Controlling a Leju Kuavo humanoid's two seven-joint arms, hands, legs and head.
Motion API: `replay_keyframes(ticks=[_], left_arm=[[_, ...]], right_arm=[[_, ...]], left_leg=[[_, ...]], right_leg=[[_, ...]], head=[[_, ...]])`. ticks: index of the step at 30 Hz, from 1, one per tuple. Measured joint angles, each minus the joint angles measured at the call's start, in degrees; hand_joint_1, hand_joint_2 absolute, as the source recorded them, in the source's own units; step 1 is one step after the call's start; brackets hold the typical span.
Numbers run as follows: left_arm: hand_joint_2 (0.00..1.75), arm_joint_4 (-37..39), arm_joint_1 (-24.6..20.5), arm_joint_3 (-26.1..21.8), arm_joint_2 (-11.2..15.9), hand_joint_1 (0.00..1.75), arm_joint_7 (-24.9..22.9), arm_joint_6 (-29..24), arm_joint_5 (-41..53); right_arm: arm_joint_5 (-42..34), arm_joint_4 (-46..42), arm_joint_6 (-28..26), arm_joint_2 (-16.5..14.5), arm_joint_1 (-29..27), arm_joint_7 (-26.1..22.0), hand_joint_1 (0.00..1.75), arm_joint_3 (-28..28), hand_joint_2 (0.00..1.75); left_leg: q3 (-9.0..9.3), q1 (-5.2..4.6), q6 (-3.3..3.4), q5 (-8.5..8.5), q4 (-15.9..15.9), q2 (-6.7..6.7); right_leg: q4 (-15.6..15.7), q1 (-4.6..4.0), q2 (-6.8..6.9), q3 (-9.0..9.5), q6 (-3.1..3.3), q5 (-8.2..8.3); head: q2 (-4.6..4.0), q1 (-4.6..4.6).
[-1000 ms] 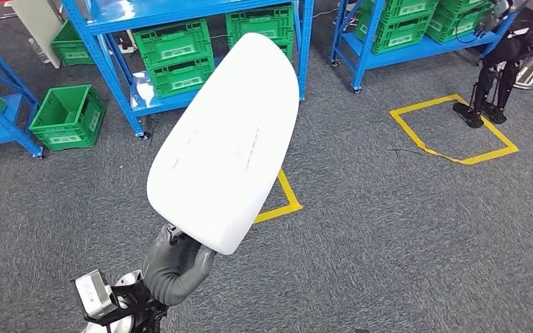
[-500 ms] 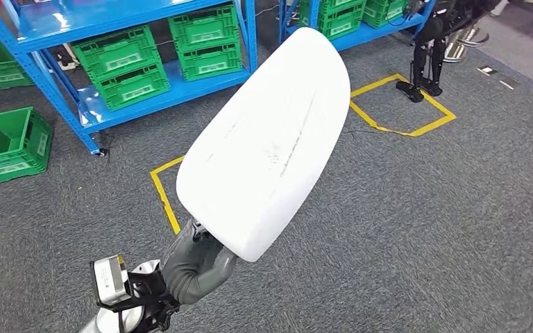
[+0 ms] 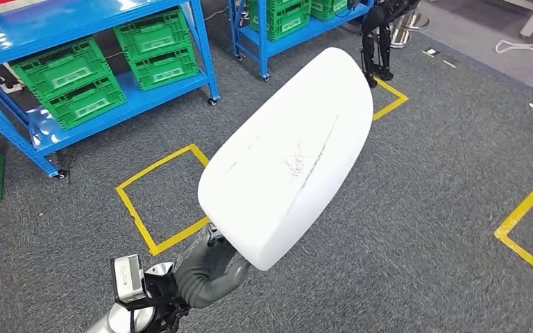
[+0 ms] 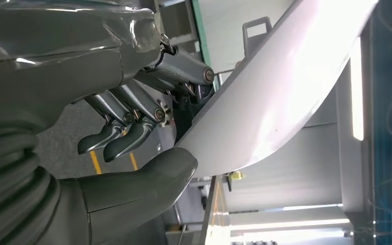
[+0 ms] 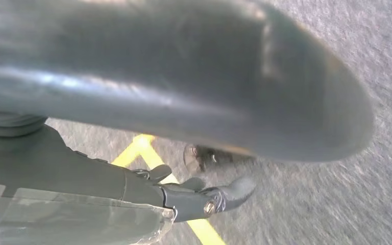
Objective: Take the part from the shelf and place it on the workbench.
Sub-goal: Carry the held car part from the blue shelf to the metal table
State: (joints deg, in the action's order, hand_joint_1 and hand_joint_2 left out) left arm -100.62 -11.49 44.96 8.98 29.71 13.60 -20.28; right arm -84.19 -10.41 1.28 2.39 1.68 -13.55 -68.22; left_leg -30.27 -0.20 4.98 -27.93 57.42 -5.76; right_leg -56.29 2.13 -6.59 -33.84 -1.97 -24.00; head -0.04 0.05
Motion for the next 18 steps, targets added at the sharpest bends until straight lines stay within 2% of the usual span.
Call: replay_keyframes(ticks=[2,4,6,8,9,10,11,12,13,14,15,17,18], left_arm=[[1.75,0.15,-0.23,0.12,0.09,1.75,0.14,0.1,-0.32],[1.75,0.31,-0.39,0.21,0.0,1.75,0.18,0.18,-0.52],[1.75,0.6,-0.4,0.28,-0.09,1.75,0.23,0.21,-0.63],[1.75,0.98,-0.34,0.37,-0.09,1.75,0.26,0.36,-0.68],[1.75,1.18,-0.32,0.44,-0.09,1.75,0.23,0.55,-0.74],[1.75,1.37,-0.32,0.53,-0.1,1.75,0.18,0.83,-0.86],[1.75,1.56,-0.33,0.6,-0.12,1.75,0.11,1.13,-1.03],[1.75,1.72,-0.33,0.62,-0.13,1.75,0.06,1.38,-1.19],[1.75,1.86,-0.33,0.57,-0.13,1.75,0.06,1.56,-1.32],[1.75,1.96,-0.3,0.42,-0.1,1.75,0.17,1.6,-1.42],[1.75,2.06,-0.21,0.22,-0.04,1.75,0.39,1.54,-1.49],[1.75,2.44,0.05,-0.21,0.1,1.75,1.09,1.26,-1.71],[1.75,2.7,0.19,-0.41,0.16,1.75,1.41,1.13,-1.81]], right_arm=[[0.12,0.14,0.11,-0.19,-0.1,0.12,0.0,-0.01,0.0],[0.15,0.26,0.16,-0.19,-0.13,0.16,0.0,-0.02,0.0],[0.19,0.37,0.19,0.14,0.15,0.17,0.0,-0.02,0.0],[0.2,0.43,0.21,0.47,0.28,0.18,0.0,-0.01,0.0],[0.2,0.46,0.2,0.63,0.22,0.18,0.0,-0.01,0.0],[0.25,0.49,0.17,0.79,0.15,0.2,0.0,-0.02,0.0],[0.38,0.51,0.13,0.93,0.13,0.23,0.0,-0.02,0.0],[0.66,0.51,0.04,1.02,0.25,0.3,0.0,-0.03,0.0],[1.02,0.5,-0.11,1.09,0.41,0.37,0.0,-0.04,0.0],[1.46,0.48,-0.47,1.1,0.64,0.44,0.0,-0.07,0.0],[1.93,0.46,-1.08,1.1,0.95,0.52,0.0,-0.11,0.0],[2.72,0.44,-2.75,1.15,1.59,1.0,0.0,-0.21,0.0],[3.07,0.43,-3.4,1.21,1.97,1.48,0.0,-0.29,0.0]], left_leg=[[0.5,-0.35,0.39,1.02,-1.68,1.15],[1.66,-0.2,0.87,2.45,-4.55,3.03],[2.05,-0.11,0.82,3.18,-5.86,5.03],[1.66,-0.1,0.54,3.25,-5.72,6.85],[1.45,-0.05,0.29,3.18,-5.48,7.68],[1.2,0.09,-0.08,3.03,-5.07,8.42],[0.89,0.28,-0.6,2.73,-4.38,9.1],[0.37,0.33,-1.3,2.25,-3.45,9.74],[-0.18,0.35,-1.98,1.69,-2.37,10.3],[-0.68,0.31,-2.58,1.2,-1.5,10.76],[-1.0,0.25,-3.02,0.84,-0.91,11.2],[-1.06,0.56,-3.46,0.56,-0.45,11.72],[-1.19,0.82,-3.7,0.0,0.1,11.12]], right_leg=[[0.56,0.39,-0.98,-0.4,-0.84,0.66],[-0.94,-0.17,1.25,-1.53,-0.86,-0.2],[-6.93,-0.44,4.61,-4.55,-0.45,-3.18],[-13.47,-0.09,5.74,-7.46,-0.83,-5.65],[-14.4,0.16,6.02,-7.62,-1.38,-5.85],[-12.92,0.4,6.34,-6.5,-2.11,-5.21],[-9.25,0.67,6.99,-4.19,-2.92,-4.0],[-5.51,0.74,8.0,-1.77,-3.41,-3.02],[-2.43,0.75,8.79,0.02,-3.5,-2.28],[-0.85,0.65,9.28,0.99,-3.14,-1.97],[-0.76,0.45,9.28,1.01,-2.48,-2.07],[-1.03,0.37,8.16,0.56,-1.36,-1.91],[-1.03,0.4,7.62,0.39,-0.98,-1.76]], head=[[0.0,-0.32],[0.0,-0.21],[0.0,-0.06],[0.0,-0.03],[0.0,-0.03],[0.0,-0.03],[0.0,-0.01],[0.0,0.0],[0.0,0.02],[0.0,-0.01],[0.0,-0.03],[0.0,-0.13],[0.0,-0.13]])
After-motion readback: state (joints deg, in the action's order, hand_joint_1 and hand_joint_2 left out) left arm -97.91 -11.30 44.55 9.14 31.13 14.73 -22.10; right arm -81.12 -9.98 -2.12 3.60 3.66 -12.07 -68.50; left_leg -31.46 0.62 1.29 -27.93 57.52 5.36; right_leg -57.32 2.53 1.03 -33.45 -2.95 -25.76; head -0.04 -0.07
